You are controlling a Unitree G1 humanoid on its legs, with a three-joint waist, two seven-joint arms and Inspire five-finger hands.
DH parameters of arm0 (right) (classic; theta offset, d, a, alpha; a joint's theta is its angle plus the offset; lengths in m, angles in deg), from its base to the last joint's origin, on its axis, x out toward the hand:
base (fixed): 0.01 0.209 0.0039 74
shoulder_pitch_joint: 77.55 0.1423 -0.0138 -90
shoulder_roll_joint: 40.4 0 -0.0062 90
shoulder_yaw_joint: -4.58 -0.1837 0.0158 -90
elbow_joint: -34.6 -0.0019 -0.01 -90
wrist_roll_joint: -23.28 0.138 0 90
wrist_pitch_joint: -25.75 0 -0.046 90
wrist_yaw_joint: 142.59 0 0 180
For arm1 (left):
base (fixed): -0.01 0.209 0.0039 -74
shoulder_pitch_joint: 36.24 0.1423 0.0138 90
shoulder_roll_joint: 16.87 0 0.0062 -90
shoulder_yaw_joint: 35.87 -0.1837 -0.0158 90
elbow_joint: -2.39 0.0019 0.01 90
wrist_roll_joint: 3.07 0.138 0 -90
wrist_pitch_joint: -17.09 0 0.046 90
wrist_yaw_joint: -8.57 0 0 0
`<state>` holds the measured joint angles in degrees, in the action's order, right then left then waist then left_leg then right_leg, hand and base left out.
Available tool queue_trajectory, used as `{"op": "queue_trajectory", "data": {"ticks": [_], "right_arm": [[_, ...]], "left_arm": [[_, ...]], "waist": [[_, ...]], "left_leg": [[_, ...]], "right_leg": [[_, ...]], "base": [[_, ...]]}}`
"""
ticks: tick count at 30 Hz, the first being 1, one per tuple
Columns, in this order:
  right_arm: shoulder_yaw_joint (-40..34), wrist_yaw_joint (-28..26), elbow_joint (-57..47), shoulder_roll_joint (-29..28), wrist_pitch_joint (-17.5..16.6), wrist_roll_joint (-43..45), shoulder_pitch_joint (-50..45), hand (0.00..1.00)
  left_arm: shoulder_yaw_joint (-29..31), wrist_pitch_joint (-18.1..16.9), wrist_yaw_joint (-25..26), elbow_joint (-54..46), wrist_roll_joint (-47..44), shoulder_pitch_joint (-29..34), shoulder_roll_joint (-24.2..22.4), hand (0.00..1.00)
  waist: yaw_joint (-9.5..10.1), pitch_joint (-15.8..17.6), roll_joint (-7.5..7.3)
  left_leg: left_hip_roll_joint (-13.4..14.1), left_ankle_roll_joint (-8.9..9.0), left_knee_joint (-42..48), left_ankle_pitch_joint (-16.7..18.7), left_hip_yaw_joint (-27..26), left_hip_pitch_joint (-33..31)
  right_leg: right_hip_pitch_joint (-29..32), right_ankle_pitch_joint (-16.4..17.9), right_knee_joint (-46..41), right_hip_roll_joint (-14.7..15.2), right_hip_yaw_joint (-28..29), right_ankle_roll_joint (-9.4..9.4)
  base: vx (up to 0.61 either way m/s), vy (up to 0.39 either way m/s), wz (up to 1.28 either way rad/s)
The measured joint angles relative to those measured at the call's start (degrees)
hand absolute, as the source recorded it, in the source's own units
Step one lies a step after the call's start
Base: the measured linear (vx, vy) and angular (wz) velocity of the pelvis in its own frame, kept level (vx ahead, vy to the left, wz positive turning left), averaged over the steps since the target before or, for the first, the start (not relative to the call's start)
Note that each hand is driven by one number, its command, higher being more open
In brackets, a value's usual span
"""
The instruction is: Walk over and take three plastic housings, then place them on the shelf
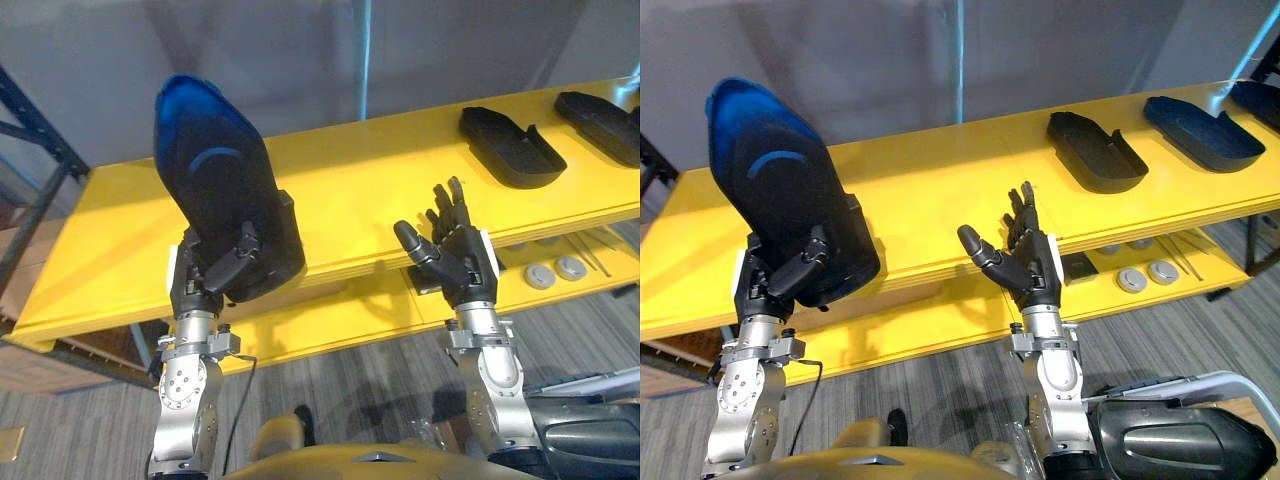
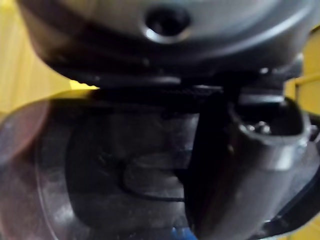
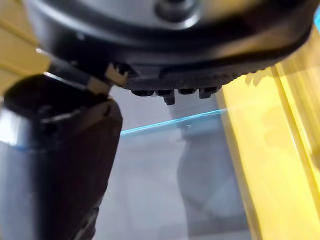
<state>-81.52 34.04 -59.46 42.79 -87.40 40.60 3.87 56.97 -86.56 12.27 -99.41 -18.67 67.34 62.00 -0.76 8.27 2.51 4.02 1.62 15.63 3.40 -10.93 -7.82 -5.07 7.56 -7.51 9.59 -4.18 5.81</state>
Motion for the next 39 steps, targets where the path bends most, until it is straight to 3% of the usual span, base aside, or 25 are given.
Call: {"op": "queue_trajectory", "data": {"ticks": [3, 4, 10, 14, 19, 24, 30, 34, 39], "right_arm": [[0.14, 0.09, -1.44, -1.69, 0.22, 1.17, -0.02, 1.00], [-0.10, 0.36, -3.01, -2.77, 0.25, 1.40, -0.29, 1.00], [-0.39, 1.95, -4.31, -2.88, 0.72, 0.95, -2.54, 1.00], [-0.58, 1.91, -4.66, -2.87, 1.66, 1.02, -3.51, 1.00], [-0.99, 1.15, -5.67, -2.79, 3.01, 1.12, -6.35, 1.00], [0.41, -0.43, -5.67, -2.66, 4.81, 1.12, -7.85, 1.00], [2.25, -1.83, -5.79, -2.73, 6.03, 1.19, -11.76, 1.00], [5.29, -2.70, -7.66, -2.67, 6.65, 1.15, -14.03, 1.00], [7.39, -2.45, -8.56, -2.15, 6.74, 1.14, -14.26, 1.00]], "left_arm": [[-0.18, 1.35, -0.25, -0.31, -0.08, -0.45, 1.15, 0.00], [-0.41, 3.63, -0.91, -1.33, -0.55, -0.53, 1.33, 0.00], [-5.88, 7.93, -6.45, -2.24, -2.96, -5.46, 3.11, 0.00], [-8.90, 11.56, -6.19, -1.75, -6.63, -11.83, 5.41, 0.00], [-8.74, 13.44, 1.59, 6.21, -11.21, -24.77, 6.36, 0.00], [-4.10, 14.01, 11.67, 23.88, -13.72, -36.92, 7.14, 0.00], [0.33, 14.24, 22.24, 37.17, -15.85, -45.03, 8.17, 0.00], [0.39, 17.85, 28.18, 41.32, -16.01, -48.79, 9.90, 0.00], [0.62, 20.54, 30.17, 46.12, -16.86, -49.75, 10.81, 0.00]], "waist": [[-0.79, -0.20, -1.72], [-1.71, -0.23, -1.99], [-3.18, -0.27, -2.03], [-5.59, -0.35, -1.94], [-9.00, -1.11, -1.96], [-12.30, -1.23, -2.06], [-14.85, -1.24, -2.05], [-16.12, -1.24, -2.05], [-16.87, -1.26, -2.08]], "left_leg": [[-0.80, -1.09, -0.03, 0.71, -1.76, 0.47], [-1.14, -1.31, -0.62, 1.03, -2.36, 1.26], [-0.94, -1.17, -2.21, 1.09, -4.88, 2.77], [-0.51, -0.85, -3.92, 1.09, -7.82, 5.44], [-0.20, -0.45, -6.48, 0.25, -11.04, 7.46], [0.59, 0.24, -10.26, -1.67, -14.56, 9.61], [0.40, 0.93, -17.07, -5.09, -17.49, 12.87], [0.38, 1.25, -20.44, -6.56, -18.81, 14.49], [0.93, 1.41, -20.45, -6.76, -19.25, 14.26]], "right_leg": [[0.32, -1.00, 0.77, 1.12, 1.31, 1.44], [0.33, -1.41, 0.83, 1.44, 1.41, 1.48], [0.77, -1.93, 1.84, 1.24, 3.16, 1.29], [0.78, -2.05, 1.77, 1.06, 5.75, 1.49], [2.22, -2.48, 1.73, 0.52, 9.28, 1.69], [3.30, -4.35, 2.81, -0.91, 12.62, 1.30], [4.15, -5.13, 2.72, -2.33, 14.84, 1.09], [4.50, -5.17, 2.70, -3.10, 15.65, 1.12], [5.03, -5.24, 2.80, -3.19, 15.89, 1.22]], "base": [[0.12, 0.124, -0.32], [0.09, 0.072, -0.23], [0.01, 0.011, -0.25], [-0.04, 0.001, -0.43], [-0.04, 0.007, -0.40], [-0.01, -0.024, -0.35], [-0.01, -0.042, -0.24], [-0.03, -0.030, -0.14], [-0.03, -0.028, -0.05]]}}
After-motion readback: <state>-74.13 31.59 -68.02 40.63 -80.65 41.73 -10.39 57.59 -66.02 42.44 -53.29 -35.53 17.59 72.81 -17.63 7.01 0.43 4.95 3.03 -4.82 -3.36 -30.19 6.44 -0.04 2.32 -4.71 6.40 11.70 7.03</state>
